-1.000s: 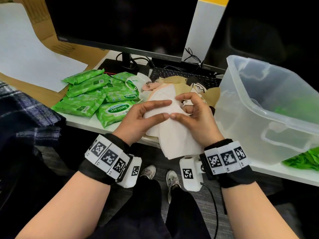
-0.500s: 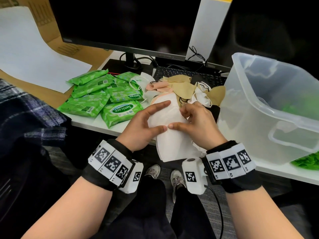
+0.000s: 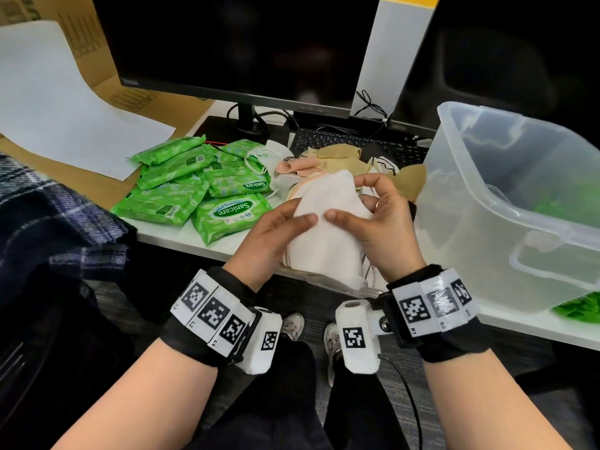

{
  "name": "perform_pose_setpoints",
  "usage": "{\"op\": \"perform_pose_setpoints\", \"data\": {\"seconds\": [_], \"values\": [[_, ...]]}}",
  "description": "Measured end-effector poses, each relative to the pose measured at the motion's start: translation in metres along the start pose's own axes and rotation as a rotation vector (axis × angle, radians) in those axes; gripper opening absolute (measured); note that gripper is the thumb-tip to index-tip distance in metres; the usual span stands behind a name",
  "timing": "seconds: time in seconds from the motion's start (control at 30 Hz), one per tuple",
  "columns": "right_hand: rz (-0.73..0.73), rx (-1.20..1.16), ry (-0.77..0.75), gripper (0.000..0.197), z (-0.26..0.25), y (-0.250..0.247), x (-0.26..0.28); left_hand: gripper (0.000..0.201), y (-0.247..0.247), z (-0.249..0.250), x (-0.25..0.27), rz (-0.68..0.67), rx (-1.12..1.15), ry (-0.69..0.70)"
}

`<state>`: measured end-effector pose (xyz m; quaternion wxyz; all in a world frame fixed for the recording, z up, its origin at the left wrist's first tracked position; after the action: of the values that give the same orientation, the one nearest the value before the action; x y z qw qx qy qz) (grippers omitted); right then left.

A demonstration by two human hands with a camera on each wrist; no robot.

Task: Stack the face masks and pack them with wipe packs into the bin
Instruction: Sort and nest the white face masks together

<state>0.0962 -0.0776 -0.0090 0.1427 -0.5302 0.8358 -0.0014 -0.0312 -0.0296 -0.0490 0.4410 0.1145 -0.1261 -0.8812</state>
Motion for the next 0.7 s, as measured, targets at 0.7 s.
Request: {"op": "perform_pose_setpoints", "data": {"seconds": [0.7], "values": [[-0.096,0.082,-0.046,0.052,0.005,0.024,0.0,0.084,-0.005,0.015,-0.012,0.283,0.154,0.021]]}}
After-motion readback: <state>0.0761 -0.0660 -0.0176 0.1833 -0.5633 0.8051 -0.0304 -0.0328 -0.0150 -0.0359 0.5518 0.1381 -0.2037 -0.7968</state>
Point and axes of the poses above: each hand's wrist, its own x-axis away from the middle knuckle, its own y-axis out of the palm, z = x × y, the point moved 9 cm from there along -x, towards the middle knuckle, and after that the axes turned 1 degree about x, right-handed, at the moved point
